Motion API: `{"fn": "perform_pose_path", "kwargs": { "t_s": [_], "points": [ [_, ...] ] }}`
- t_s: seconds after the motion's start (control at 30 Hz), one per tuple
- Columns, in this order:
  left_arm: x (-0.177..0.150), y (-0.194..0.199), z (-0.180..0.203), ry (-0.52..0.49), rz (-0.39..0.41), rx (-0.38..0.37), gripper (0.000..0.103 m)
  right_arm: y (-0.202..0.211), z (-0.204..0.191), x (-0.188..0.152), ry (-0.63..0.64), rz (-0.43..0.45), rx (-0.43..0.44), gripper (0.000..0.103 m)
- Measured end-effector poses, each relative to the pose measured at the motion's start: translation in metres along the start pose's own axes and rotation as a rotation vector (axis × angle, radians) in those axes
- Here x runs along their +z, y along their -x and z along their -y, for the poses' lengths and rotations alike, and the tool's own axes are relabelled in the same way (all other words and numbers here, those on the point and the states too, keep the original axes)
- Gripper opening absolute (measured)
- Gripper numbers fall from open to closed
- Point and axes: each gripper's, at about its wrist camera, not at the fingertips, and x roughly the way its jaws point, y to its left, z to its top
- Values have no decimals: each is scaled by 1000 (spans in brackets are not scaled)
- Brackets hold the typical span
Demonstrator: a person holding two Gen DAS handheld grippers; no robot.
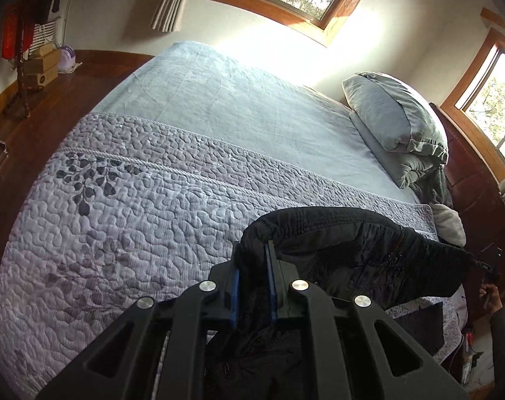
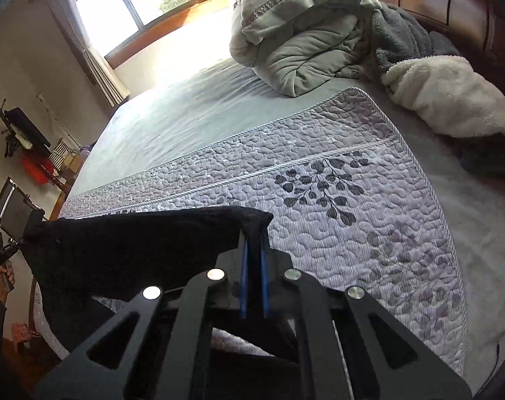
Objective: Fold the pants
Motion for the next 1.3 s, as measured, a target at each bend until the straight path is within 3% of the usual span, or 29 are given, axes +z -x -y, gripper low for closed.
{"fn": "perform_pose_path", "kwargs": {
  "t_s": [0.27,0.53,0.7,0.9,0.97,1.03,1.1,1.2,1.3],
  "points": [
    [-60,45,-16,50,59,-14,13,54,5,-86,-79,58,7,5],
    [-122,63,-33,75,60,-2,15,78,4,-154,-153,125,-24,6],
    [-159,64,-42,62,31,42,22,79,4,-197,-187,125,-46,9],
    [-209,47,-60,82,-70,118,30,57,4,-252,-214,21,-103,22],
    [-224,42,-69,109,-110,167,29,53,9,-267,-247,-9,-130,37],
    [-234,45,-84,176,-120,216,34,57,17,-284,-325,-14,-126,43],
    [-241,57,-102,284,-92,251,53,63,26,-300,-433,-7,-70,51],
    [-251,79,-116,455,-15,140,62,73,29,-320,-583,43,46,59],
    [-254,81,-101,451,-13,50,79,73,25,-334,-706,73,148,64]
  ]
}}
